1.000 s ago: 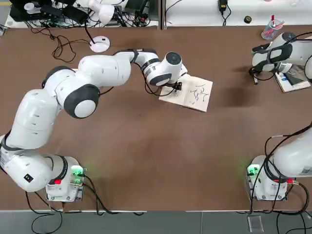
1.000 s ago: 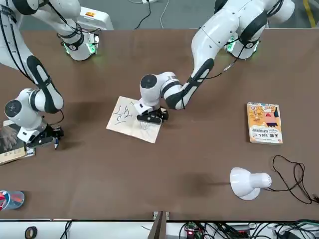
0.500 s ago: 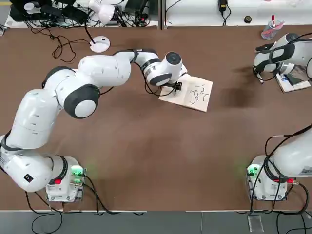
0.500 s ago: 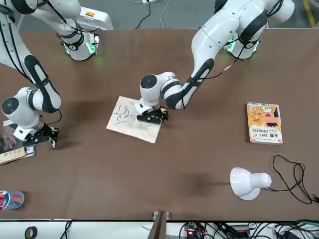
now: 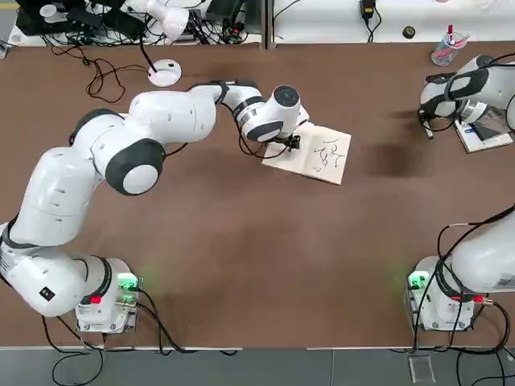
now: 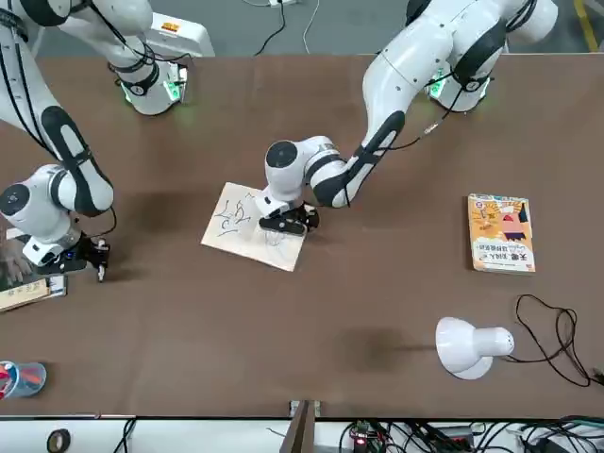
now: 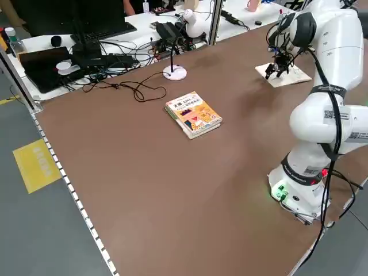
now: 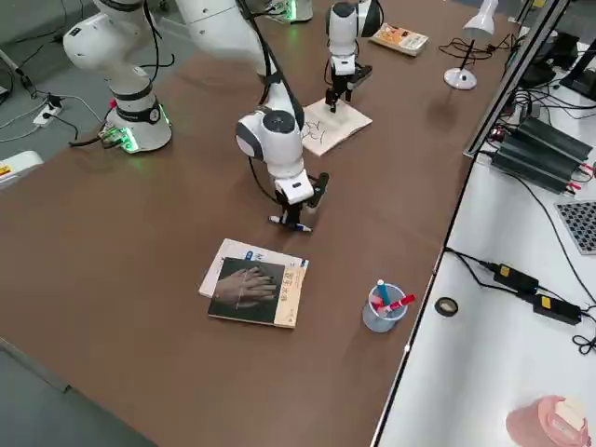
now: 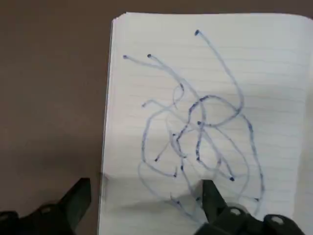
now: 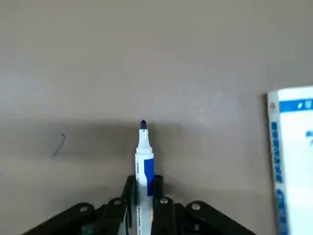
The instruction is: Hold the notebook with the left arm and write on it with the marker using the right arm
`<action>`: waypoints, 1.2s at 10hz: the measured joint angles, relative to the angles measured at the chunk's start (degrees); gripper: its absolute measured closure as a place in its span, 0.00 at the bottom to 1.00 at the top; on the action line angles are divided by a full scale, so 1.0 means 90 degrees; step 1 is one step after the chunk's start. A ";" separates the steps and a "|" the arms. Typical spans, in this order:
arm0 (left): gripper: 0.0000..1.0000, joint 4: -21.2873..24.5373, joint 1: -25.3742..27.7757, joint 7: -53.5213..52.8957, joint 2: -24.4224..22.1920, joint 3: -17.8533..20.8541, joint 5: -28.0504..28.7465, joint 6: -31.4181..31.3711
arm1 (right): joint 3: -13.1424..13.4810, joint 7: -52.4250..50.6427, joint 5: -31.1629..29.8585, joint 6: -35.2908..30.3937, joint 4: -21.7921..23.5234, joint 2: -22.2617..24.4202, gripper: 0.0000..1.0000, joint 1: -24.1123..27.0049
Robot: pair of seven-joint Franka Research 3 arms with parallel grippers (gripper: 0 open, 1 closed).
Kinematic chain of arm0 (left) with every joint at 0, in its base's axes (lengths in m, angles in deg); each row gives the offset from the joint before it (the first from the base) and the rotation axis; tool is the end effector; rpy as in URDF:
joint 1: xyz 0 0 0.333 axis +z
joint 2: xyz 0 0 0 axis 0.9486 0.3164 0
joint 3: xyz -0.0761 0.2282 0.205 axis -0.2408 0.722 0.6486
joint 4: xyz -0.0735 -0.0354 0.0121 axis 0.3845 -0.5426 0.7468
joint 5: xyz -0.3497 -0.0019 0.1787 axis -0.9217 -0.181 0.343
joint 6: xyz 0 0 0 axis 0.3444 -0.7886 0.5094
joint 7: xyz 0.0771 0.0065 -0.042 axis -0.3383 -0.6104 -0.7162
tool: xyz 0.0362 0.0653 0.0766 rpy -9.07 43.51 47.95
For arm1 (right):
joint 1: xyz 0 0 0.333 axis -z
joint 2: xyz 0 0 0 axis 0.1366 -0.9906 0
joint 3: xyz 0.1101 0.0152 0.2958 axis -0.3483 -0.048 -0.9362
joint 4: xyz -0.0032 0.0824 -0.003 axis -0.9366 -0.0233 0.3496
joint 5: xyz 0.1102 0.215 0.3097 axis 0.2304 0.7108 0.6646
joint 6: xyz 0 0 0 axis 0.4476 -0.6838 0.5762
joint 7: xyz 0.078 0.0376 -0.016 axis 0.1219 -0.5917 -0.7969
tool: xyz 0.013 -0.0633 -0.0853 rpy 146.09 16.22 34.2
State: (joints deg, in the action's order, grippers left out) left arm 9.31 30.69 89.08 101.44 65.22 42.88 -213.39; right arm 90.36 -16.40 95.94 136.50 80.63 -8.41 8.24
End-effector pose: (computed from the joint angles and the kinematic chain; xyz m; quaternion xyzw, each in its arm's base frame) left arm 0.4565 -0.5696 0.1691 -0.9916 0.1148 -0.0581 0.0153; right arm 0.5712 -0.0817 0.1743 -0.9963 -0.0402 -0.0735 0.0166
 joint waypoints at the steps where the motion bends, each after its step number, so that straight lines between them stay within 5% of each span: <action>1: 0.00 0.0000 0.0000 0.0000 0.0000 0.0000 0.0000 0.0000 | -0.0006 -0.0013 0.0492 -0.0357 -0.0112 0.0001 0.83 -0.0033; 4: 0.00 0.0000 0.0000 0.0000 0.0000 0.0000 0.0000 0.0000 | -0.0100 0.0087 0.1593 -0.1901 -0.0515 -0.0008 0.83 -0.0204; 12: 0.00 0.0000 0.0000 -0.0001 0.0000 0.0000 0.0026 0.0000 | -0.0165 0.1312 0.2499 -0.3547 -0.0891 -0.0021 0.83 -0.0293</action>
State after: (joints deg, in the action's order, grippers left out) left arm 9.31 30.69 89.07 101.44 65.22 43.11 -213.40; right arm 88.87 -4.60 118.43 104.57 72.61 -8.60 5.60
